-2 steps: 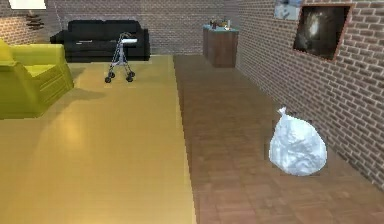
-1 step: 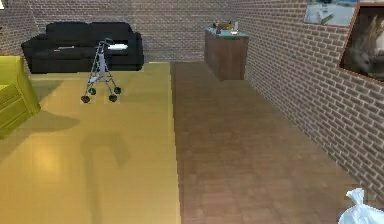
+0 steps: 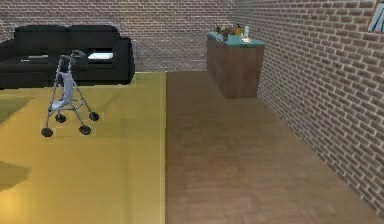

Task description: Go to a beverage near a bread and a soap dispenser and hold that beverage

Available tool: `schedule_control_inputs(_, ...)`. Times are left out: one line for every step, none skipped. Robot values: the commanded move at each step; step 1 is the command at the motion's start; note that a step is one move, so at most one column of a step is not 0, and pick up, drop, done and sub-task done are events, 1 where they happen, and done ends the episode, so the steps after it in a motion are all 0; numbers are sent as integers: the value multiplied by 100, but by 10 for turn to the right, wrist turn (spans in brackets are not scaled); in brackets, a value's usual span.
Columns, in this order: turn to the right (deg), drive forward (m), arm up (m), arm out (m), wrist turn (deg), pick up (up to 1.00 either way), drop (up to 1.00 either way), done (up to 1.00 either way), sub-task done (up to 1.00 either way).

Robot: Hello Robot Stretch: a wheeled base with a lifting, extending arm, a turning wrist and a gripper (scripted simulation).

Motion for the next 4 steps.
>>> schedule_control_inputs(0,100,0,0,0,0,0,0,0)
schedule_control_inputs(0,100,0,0,0,0,0,0,0)
schedule_control_inputs(0,100,0,0,0,0,0,0,0)
schedule_control_inputs(0,100,0,0,0,0,0,0,0)
